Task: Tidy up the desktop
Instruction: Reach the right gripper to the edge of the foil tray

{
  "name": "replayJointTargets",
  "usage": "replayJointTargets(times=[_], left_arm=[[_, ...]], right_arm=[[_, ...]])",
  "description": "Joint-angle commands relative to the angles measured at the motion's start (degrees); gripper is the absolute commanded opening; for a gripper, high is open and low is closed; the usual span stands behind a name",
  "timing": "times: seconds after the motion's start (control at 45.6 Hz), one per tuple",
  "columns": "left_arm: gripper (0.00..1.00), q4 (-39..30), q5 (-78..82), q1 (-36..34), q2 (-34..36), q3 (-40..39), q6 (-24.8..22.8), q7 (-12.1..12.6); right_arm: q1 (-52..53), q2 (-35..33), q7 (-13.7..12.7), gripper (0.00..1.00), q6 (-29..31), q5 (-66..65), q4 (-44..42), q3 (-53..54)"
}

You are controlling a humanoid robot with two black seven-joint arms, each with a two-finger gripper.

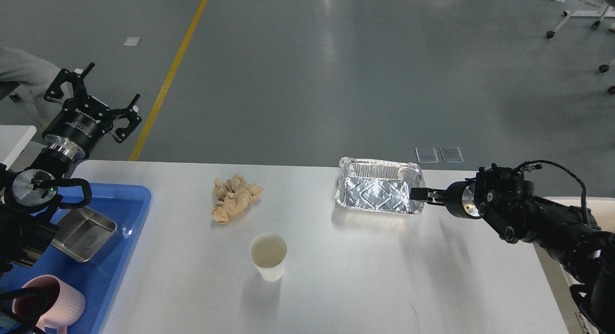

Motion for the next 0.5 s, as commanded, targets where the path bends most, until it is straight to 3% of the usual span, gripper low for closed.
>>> replayJointTargets(times=[0.0,0.329,0.482], left_arm=[[0.98,0.0,0.0,0.1,0.1,0.0,0.0,0.0],[0.98,0.0,0.0,0.2,-0.3,0.2,0.0,0.0],[0.98,0.0,0.0,0.8,-0.1,0.1,0.0,0.0]], right_arm=[[-0.4,1.6,-0.1,1.0,0.0,5.0,-0.9,-1.8],[-0.6,5.4,0.6,0.97,-0.3,15.4,-5.6,-4.3],[-0.7,5.9,0.7,0.72,-0.3,16.4,-5.4,-4.4]])
